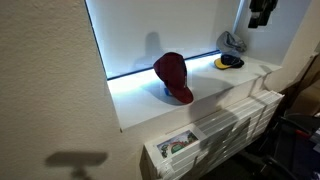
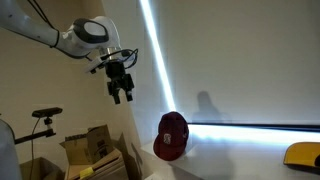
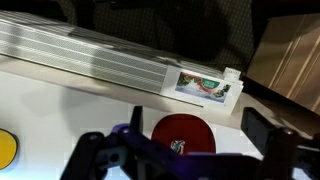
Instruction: Place the black and yellow cap on top of the red cap
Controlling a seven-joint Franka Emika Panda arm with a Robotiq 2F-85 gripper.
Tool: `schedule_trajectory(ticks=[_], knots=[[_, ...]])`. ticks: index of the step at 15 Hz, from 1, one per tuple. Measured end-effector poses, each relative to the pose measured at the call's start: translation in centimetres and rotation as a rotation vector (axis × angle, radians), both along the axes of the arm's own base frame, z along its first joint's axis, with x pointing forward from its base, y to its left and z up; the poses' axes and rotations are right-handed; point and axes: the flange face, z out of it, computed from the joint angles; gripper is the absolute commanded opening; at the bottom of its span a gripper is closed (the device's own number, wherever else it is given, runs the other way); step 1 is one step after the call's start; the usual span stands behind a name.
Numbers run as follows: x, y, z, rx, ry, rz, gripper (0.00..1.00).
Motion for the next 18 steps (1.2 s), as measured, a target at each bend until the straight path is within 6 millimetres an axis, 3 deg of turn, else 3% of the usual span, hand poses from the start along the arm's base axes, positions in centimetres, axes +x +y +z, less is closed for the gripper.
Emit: schedule_trajectory(ticks=[7, 9, 12, 14, 16, 18], knots=[[0.2, 0.0, 0.2, -0.001, -0.012, -0.004, 1.00], [1.5, 0.5, 2.5, -0.002, -0.116, -0.017, 1.00], [4.9, 2.5, 8.4, 0.010, -0.338, -0.038, 1.00], [7.3, 3.0, 11.2, 0.016, -0.461, -0.100, 1.00], [9.3, 0.2, 11.4, -0.019, -0.518, -0.198, 1.00], [10.3, -5.6, 9.9, -0.067, -0.523, -0.308, 1.00]])
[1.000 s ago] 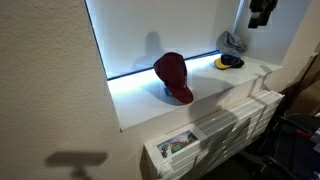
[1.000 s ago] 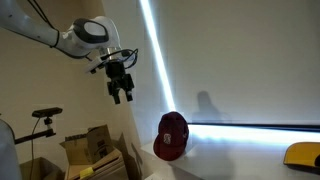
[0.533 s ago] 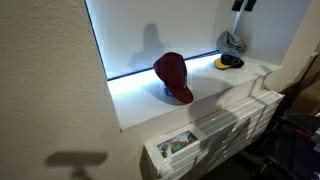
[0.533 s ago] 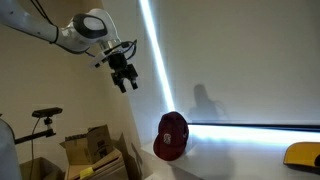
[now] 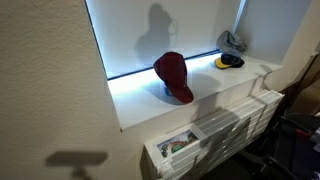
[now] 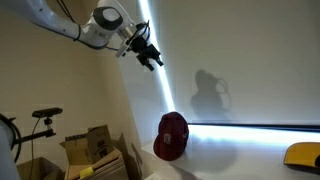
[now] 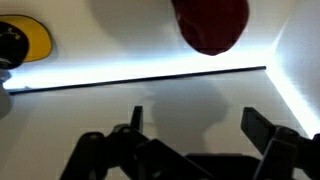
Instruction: Place the black and yellow cap on top of the red cap
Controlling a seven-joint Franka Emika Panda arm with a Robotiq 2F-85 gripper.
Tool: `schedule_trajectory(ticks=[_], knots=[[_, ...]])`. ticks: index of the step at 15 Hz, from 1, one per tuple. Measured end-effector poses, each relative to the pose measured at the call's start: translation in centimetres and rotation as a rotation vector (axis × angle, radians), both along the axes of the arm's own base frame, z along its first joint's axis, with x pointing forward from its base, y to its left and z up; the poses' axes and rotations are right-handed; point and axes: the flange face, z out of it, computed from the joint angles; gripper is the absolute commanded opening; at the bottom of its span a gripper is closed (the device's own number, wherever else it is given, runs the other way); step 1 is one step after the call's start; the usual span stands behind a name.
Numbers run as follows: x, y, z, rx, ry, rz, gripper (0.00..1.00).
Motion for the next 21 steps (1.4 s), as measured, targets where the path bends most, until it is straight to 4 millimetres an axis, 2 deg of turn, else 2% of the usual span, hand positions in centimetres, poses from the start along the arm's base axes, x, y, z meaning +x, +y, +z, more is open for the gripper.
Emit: schedule_trajectory(ticks=[3, 5, 7, 12, 14, 16, 21], knots=[[-1.1, -9.4, -2.8, -0.007, 0.030, -0.192, 1.00], [-2.4, -13.6, -4.8, 0.025, 0.059, -0.314, 1.00], [-3.1, -15.1, -5.6, 0.059, 0.066, -0.389, 1.00], [-2.9, -14.9, -5.5, 0.075, 0.039, -0.443, 1.00], [-2.6, -16.3, -6.1, 0.100, 0.009, -0.552, 1.00], [-2.5, -20.1, -8.2, 0.125, -0.016, -0.666, 1.00], [-4.2, -32.7, -15.1, 0.173, -0.023, -0.966, 1.00]])
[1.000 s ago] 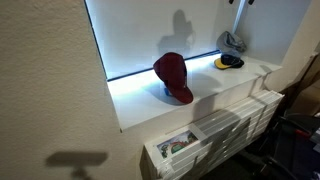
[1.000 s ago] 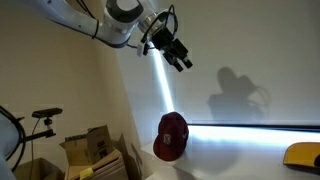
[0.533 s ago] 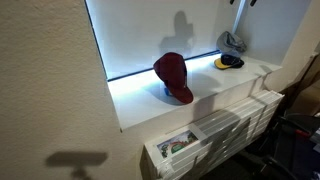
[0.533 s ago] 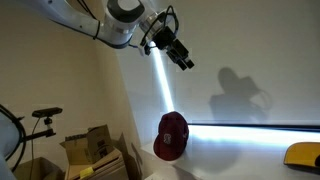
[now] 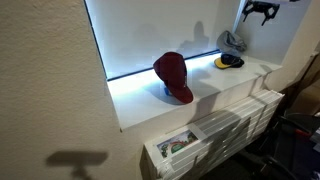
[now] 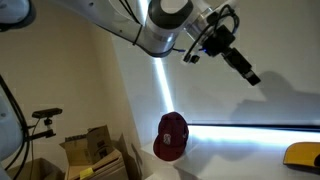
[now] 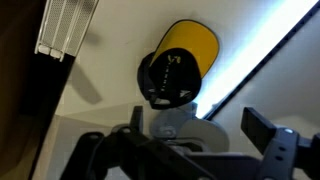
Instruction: Place the black and yellow cap on top of the red cap
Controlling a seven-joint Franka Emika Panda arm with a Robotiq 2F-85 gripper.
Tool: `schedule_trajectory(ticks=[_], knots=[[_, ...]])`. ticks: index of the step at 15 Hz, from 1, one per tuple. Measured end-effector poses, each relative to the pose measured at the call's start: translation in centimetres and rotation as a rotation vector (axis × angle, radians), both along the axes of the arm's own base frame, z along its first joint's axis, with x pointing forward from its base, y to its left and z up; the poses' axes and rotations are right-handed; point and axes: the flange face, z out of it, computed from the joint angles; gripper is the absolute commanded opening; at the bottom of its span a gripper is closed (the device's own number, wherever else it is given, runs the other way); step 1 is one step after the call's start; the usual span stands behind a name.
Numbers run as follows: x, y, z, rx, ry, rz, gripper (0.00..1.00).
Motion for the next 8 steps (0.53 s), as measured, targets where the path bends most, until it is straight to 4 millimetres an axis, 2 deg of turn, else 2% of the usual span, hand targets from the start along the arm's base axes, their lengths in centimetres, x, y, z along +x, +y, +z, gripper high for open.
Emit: schedule_trajectory(ticks=[1, 2, 5, 8], knots=[[-0.1, -1.2, -0.9, 0.000, 0.013, -0.015, 1.00], [-0.1, -1.3, -1.2, 0.000, 0.017, -0.016, 1.00], [0.6, -0.1, -0.1, -0.006, -0.001, 0.005, 1.00], [1.0, 0.0, -0.3, 0.030, -0.007, -0.030, 1.00]])
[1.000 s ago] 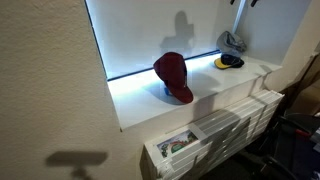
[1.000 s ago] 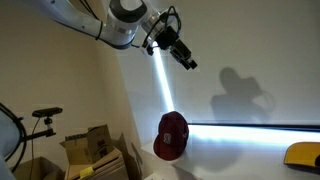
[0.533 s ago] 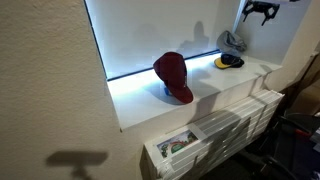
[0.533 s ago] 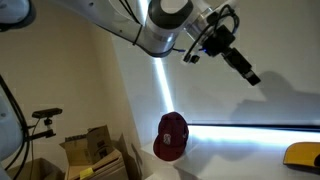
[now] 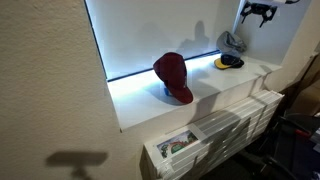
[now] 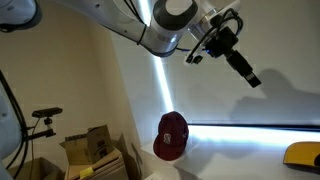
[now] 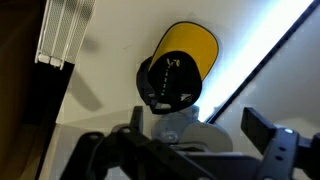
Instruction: Place the black and yellow cap on top of the red cap
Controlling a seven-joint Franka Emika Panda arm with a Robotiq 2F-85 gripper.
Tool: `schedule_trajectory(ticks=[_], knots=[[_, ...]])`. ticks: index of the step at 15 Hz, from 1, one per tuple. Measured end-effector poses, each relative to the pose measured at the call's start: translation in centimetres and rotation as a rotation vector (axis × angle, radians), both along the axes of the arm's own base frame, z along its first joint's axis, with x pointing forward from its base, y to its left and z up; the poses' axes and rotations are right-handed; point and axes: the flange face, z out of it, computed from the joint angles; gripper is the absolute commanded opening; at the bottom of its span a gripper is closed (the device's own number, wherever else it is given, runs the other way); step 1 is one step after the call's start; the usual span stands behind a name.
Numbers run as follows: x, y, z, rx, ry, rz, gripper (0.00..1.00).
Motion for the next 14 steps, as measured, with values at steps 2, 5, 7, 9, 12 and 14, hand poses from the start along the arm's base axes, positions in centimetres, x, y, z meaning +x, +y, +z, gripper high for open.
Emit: schedule_trajectory(ticks=[2, 5, 7, 9, 12, 14], knots=[[1.4, 0.1, -1.7, 0.093, 0.047, -0.034, 1.00], [5.0, -0.1, -6.7, 0.196, 0.164, -0.095, 1.00], [6.9, -0.6, -9.7, 0.216, 0.229, -0.142, 1.00], [8.0, -1.1, -11.1, 0.214, 0.252, -0.155, 1.00], [8.1, -1.4, -10.7, 0.209, 0.249, -0.158, 1.00], [8.2, -1.6, -10.9, 0.202, 0.230, -0.208, 1.00]])
